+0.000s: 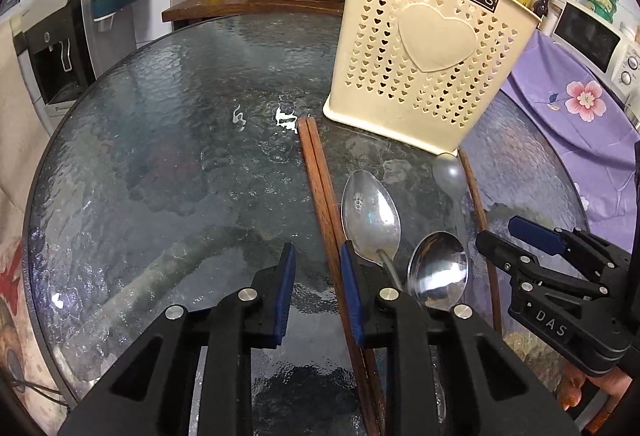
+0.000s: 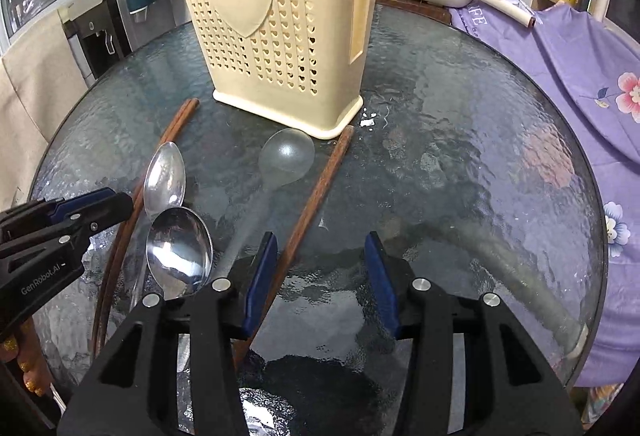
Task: Organize utensils
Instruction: 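Move both open tools down toward the loose wooden chopsticks on the table, then grasp a wooden chopstick with the left tool while the right tool grasps another wooden chopstick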
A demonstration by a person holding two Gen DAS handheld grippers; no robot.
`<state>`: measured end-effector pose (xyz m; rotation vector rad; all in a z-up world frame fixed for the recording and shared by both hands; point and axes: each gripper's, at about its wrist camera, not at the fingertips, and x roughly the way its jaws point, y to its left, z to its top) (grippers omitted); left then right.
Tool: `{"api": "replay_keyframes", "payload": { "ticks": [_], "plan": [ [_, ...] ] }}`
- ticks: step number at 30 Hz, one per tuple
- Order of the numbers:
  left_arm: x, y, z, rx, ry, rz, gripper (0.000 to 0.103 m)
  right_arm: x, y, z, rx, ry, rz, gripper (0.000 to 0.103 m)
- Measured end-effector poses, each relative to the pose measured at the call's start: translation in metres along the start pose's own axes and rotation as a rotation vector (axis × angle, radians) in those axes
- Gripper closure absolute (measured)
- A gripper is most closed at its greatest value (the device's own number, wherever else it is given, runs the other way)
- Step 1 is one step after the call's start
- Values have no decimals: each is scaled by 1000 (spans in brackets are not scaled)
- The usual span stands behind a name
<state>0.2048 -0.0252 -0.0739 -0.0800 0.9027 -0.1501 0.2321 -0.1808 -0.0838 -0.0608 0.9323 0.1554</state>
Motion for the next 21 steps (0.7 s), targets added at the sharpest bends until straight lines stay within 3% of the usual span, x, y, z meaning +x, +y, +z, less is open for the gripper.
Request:
{"api": "replay_keyframes", "payload": {
  "ticks": [11, 17, 21],
  "plan": [
    [-2, 12, 2, 4, 17, 31, 81, 0, -20, 3, 17, 18, -19, 61],
    [9, 15, 18, -1, 33, 25, 81, 8, -31, 17, 58, 38, 1, 61],
    [21, 17, 34, 3, 49, 35, 81, 16, -34, 30, 92, 61, 18, 68]
  ]
}}
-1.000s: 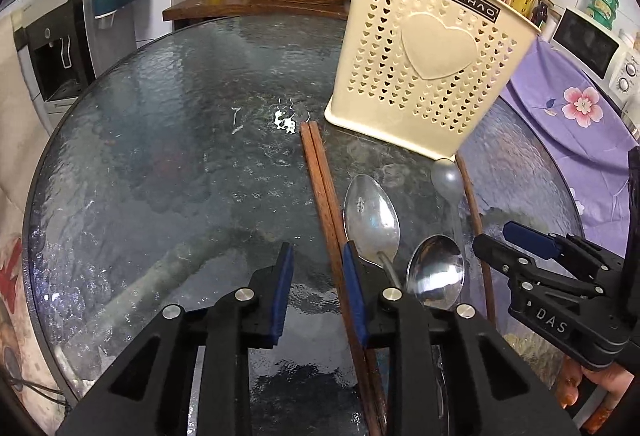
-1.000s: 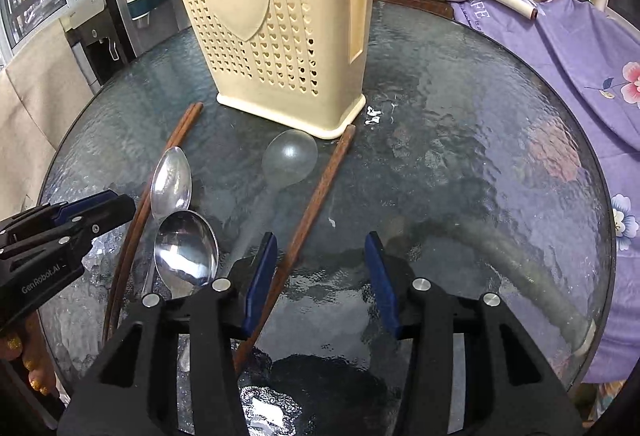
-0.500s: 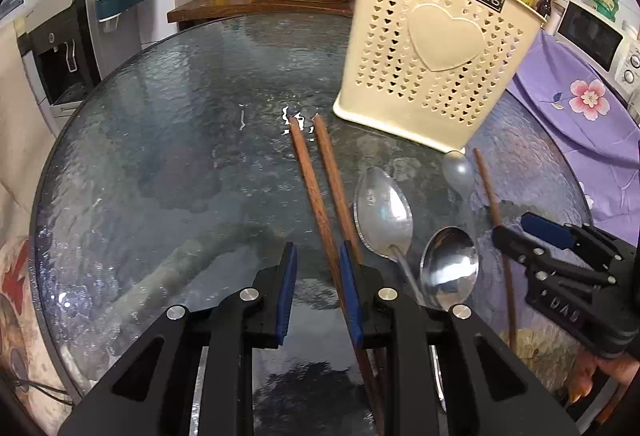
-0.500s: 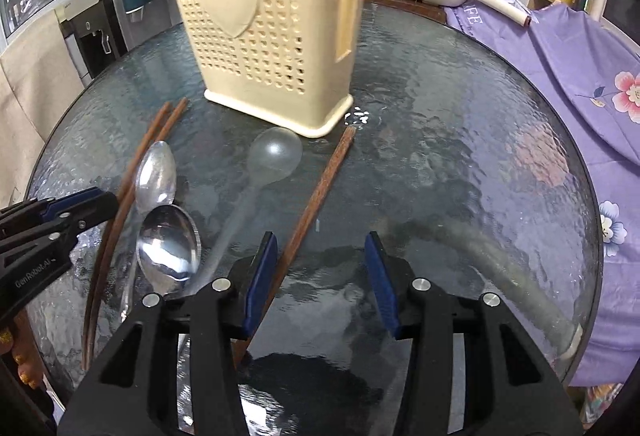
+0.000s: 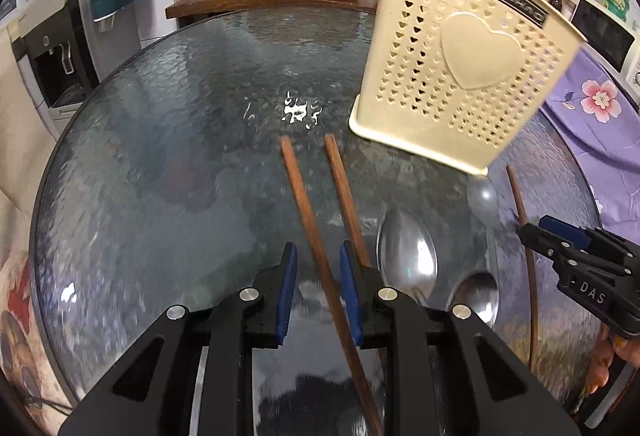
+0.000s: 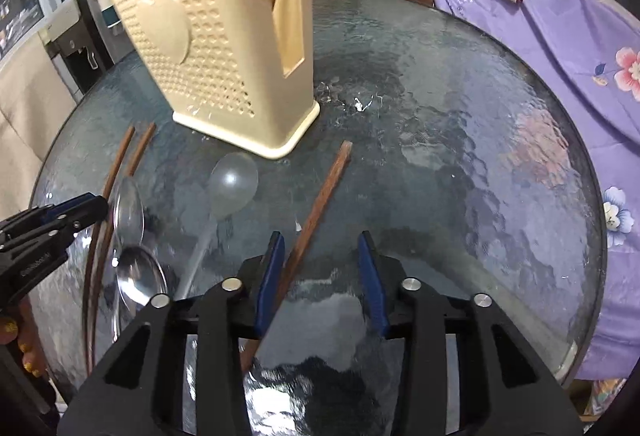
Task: Organize utensils
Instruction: 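Grasp a wooden chopstick with the left tool while the right tool grasps another wooden chopstick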
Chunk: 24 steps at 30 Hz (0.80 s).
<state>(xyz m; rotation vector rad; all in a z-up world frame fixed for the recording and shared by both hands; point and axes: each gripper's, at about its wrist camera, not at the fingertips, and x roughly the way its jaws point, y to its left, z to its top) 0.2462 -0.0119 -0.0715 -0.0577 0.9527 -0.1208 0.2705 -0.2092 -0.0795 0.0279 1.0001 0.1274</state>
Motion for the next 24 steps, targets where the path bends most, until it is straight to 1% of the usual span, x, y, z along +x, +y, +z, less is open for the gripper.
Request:
{"api": "replay_keyframes", "payload": {
  "ticks": [5, 8, 10, 13, 17, 24],
  "plan": [
    [14, -4, 19, 18, 16, 27, 81, 11, 7, 18, 14, 19, -8, 75],
    [19, -6, 26, 35, 18, 42, 82, 17, 11, 26, 14, 18, -28, 80],
    [23, -5, 31, 36, 18, 50, 88, 20, 10, 31, 17, 17, -40, 86],
    [28, -4, 37, 51, 14, 71, 94, 25, 4, 39, 36, 10, -38, 91],
    [30, -3, 40, 49, 19, 73, 94, 29, -3, 45, 39, 7, -38, 94],
    [30, -6, 39, 63, 15, 90, 95, 28, -2, 39, 14, -7, -41, 95]
  ]
}}
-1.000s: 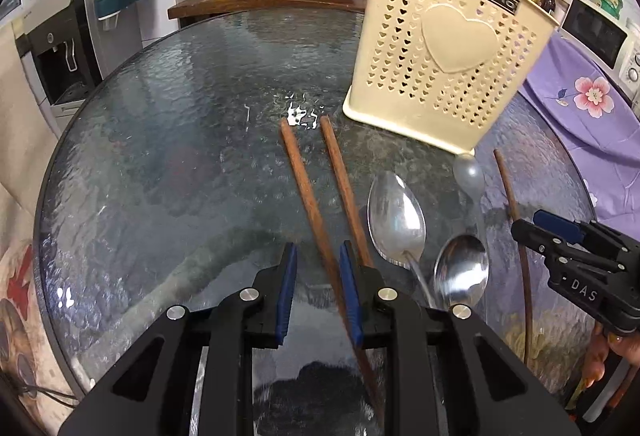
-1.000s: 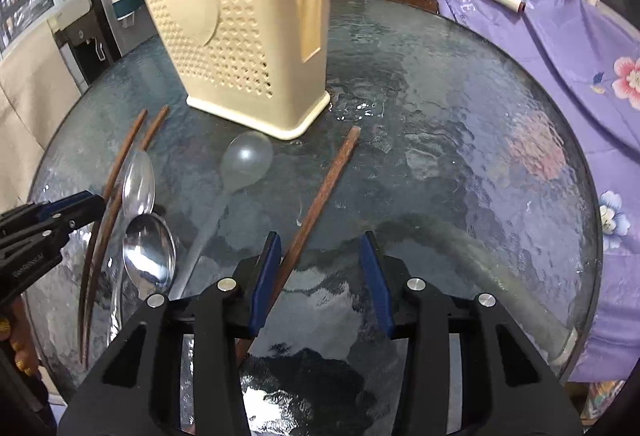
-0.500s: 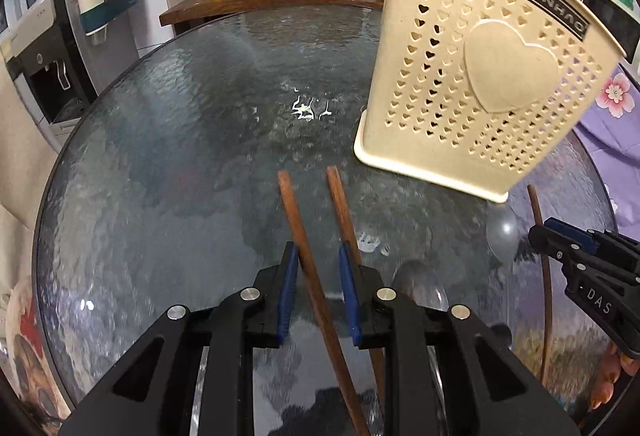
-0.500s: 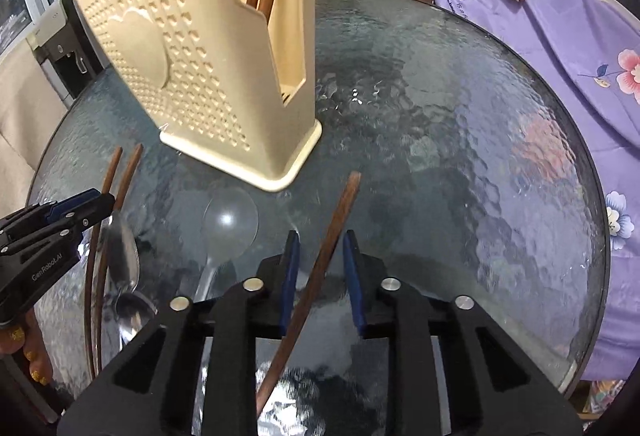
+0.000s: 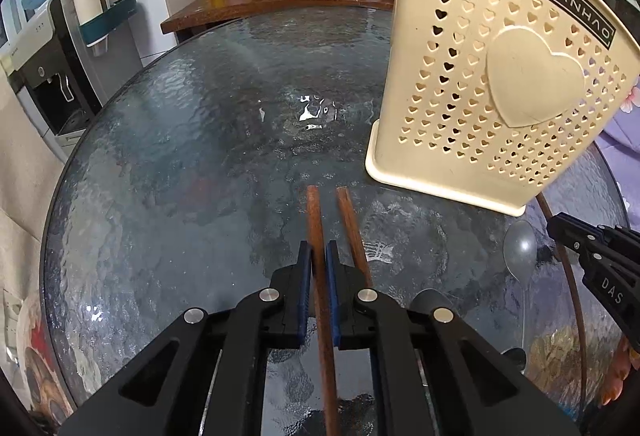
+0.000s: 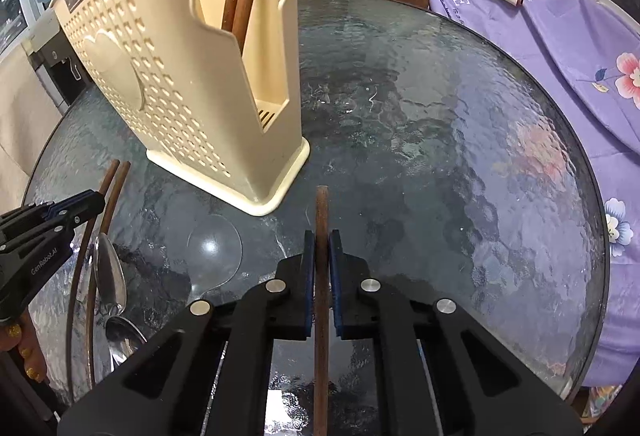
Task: Organize utensils
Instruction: 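Grasp a wooden chopstick with the left tool while the right tool grasps another wooden chopstick, then lift both wooden chopsticks and carry them above the cream holder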
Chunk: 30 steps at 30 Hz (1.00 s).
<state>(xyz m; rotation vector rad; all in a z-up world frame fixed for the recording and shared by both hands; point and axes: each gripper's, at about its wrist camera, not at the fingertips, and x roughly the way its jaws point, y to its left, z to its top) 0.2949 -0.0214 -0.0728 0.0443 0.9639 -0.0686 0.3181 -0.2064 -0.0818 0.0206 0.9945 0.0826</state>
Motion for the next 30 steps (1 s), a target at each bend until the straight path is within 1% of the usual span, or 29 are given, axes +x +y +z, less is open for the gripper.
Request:
{"api": "replay_keyframes", "payload": {
  "ticks": [3, 5, 8, 10, 12, 14, 20, 25, 30],
  "plan": [
    [-1, -2, -1, -2, 0, 4, 96, -1, 1, -2, -6, -3, 1, 95],
    [0, -1, -1, -10, 3, 1, 96, -3, 1, -5, 2, -9, 16, 95],
    [-2, 0, -1, -24, 3, -7, 96, -10, -3, -5, 19, -37, 46, 95],
    [-6, 3, 0, -33, -15, -12, 96, -17, -5, -6, 22, -58, 50, 95],
    [-15, 5, 0, -45, -42, -28, 96, -27, -10, -6, 27, -92, 76, 95],
    [-27, 8, 1, -65, -69, -61, 96, -36, -14, -6, 35, -111, 108, 95],
    [-69, 5, 5, -56, -178, -97, 96, -78, -20, -5, 11, -194, 228, 95],
    [-113, 3, 9, -43, -278, -138, 96, -120, -27, -2, 1, -256, 326, 95],
    [-151, 1, 6, -8, -358, -144, 96, -161, -32, -4, -44, -311, 359, 95]
  ]
}}
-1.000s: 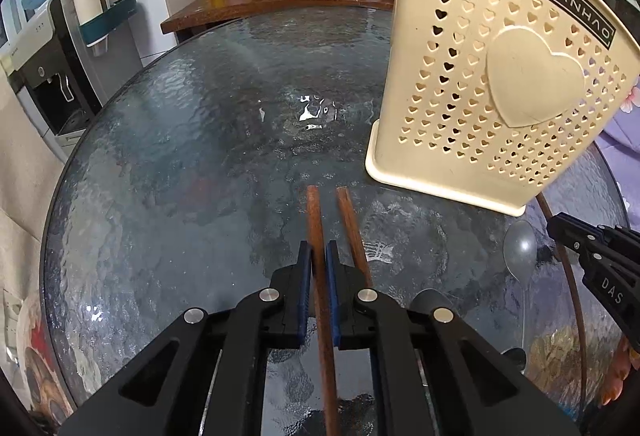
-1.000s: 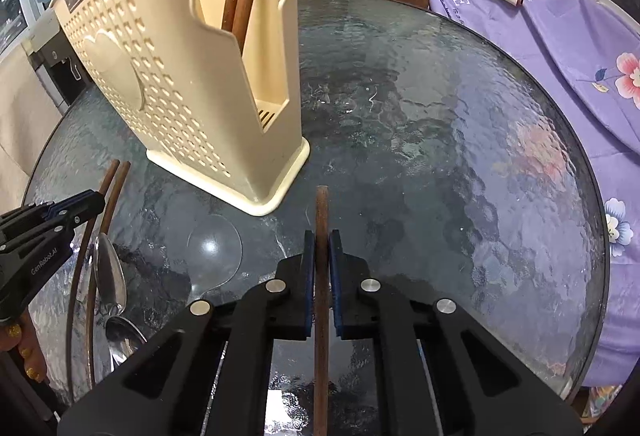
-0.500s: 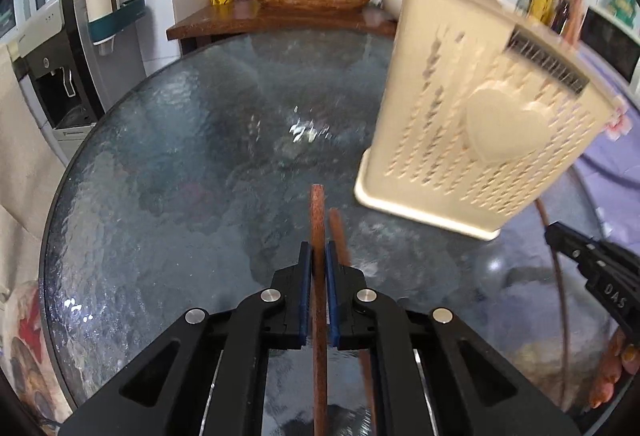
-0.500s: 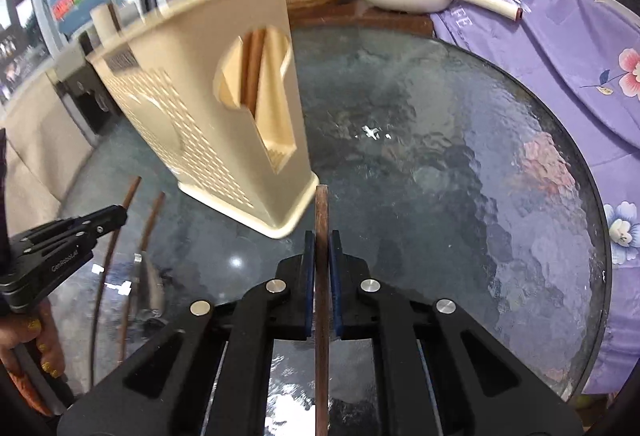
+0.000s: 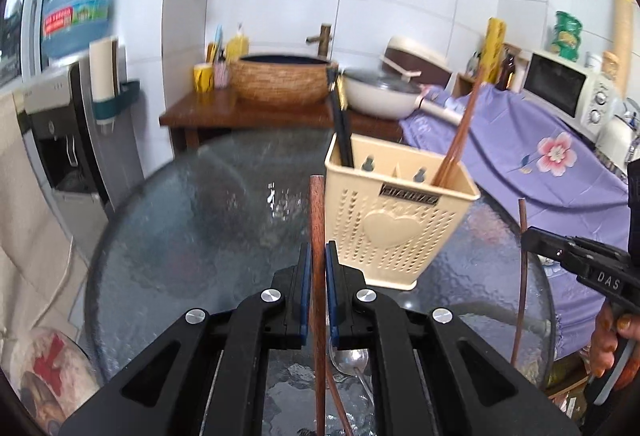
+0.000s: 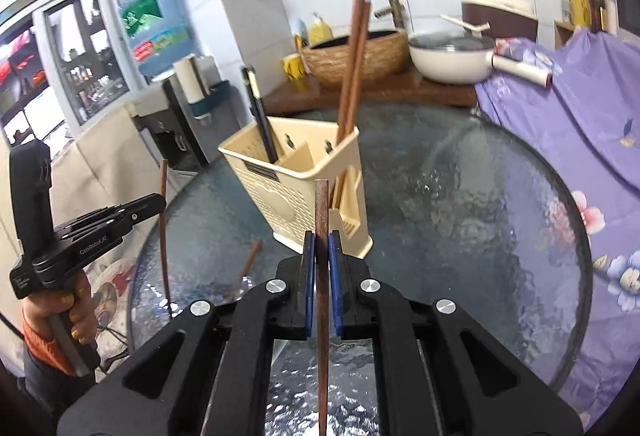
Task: Organize utensils
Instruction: 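Lift both wooden chopsticks and carry them above the cream holder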
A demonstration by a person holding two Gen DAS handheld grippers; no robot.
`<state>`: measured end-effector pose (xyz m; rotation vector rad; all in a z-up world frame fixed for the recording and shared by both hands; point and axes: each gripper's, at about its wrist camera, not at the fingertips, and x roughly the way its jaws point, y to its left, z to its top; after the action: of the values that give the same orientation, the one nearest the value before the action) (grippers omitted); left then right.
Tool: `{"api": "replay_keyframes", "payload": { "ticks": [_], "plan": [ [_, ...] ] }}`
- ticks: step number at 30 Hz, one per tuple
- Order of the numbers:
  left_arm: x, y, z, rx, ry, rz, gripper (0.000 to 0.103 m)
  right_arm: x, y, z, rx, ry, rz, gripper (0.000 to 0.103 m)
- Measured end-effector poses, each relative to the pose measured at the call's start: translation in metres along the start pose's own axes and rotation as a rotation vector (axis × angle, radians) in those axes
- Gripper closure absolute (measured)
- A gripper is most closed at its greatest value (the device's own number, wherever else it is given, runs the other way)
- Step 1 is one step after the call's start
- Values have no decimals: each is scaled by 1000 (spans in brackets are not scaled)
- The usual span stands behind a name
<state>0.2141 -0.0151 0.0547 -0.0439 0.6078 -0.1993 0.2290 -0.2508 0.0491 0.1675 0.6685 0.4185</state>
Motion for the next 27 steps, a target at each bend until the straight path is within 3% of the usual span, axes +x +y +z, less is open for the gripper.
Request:
{"api": "replay_keyframes", "payload": {
  "ticks": [12, 17, 27],
  "plan": [
    [-46, -1, 6, 26, -48, -74, 96, -50, 18, 11, -84, -35, 84, 95],
    [-52, 2, 15, 36, -60, -79, 96, -63, 31, 22, -131, -57, 76, 96],
    [-65, -3, 65, 42, -95, -129, 96, -74, 51, 68, -164, -83, 102, 96]
  ]
}}
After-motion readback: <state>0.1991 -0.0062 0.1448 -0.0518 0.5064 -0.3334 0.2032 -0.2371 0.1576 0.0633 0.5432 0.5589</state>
